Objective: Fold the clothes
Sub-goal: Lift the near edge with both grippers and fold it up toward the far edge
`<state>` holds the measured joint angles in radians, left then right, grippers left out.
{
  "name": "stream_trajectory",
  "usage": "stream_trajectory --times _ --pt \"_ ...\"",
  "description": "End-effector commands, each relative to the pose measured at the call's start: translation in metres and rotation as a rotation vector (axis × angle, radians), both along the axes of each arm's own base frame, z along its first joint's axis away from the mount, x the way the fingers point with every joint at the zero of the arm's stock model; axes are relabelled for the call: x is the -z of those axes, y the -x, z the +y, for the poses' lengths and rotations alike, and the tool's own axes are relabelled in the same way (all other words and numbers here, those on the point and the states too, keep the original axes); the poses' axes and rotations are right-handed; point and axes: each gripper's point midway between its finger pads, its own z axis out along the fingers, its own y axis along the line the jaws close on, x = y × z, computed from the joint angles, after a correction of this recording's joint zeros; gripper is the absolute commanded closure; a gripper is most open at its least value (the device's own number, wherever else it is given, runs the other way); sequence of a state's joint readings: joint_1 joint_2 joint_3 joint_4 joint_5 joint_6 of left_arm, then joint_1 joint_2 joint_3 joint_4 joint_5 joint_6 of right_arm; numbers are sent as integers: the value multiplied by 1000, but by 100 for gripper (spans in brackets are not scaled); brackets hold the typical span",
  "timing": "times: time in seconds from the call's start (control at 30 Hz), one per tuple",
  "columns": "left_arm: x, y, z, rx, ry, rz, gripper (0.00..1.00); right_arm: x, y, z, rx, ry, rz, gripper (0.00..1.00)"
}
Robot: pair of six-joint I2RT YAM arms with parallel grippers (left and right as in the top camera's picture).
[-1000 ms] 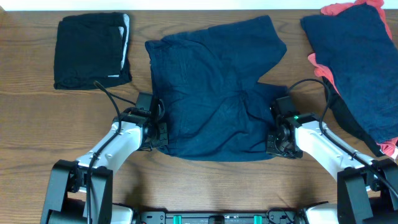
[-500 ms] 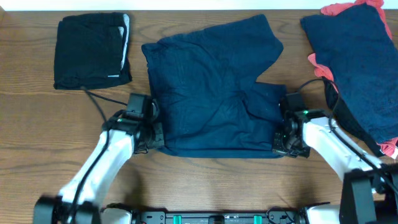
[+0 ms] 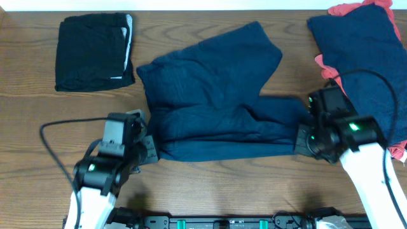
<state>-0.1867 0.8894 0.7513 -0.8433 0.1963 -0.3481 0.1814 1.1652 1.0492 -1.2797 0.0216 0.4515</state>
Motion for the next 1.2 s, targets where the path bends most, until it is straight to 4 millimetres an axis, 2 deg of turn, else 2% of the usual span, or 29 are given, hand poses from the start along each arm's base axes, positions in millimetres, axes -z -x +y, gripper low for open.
stream_trajectory --times 0.0,0.17,0.3,0.37,0.43,0.57,0.7,0.87,1.0,1.17 --pt "-23 2 11 -65 -11 -76 94 -34 7 -12 13 25 -126 99" --pt "-43 15 14 -101 23 -129 94 -72 26 -15 14 -1 -263 99" --pt "-50 22 14 -123 48 -152 94 -104 24 -21 22 14 -393 99" --pt "-53 23 15 -128 53 -163 94 -119 14 -23 13 30 -459 99" --pt "-55 22 16 -132 50 -176 94 -130 -5 -20 -6 33 -529 99" --pt "-57 11 29 -181 -14 -212 94 -139 -57 -11 -56 46 -619 99" --pt "-58 -4 44 -240 -91 -241 94 -124 -112 -1 -100 67 -621 99" --pt "-54 -33 50 -280 -142 -260 94 -82 -177 11 -166 95 -590 99" --pt "-44 -65 50 -297 -169 -261 94 -47 -216 18 -173 98 -583 99" --pt "-19 -114 54 -342 -232 -274 94 -25 -254 29 -206 80 -635 99"
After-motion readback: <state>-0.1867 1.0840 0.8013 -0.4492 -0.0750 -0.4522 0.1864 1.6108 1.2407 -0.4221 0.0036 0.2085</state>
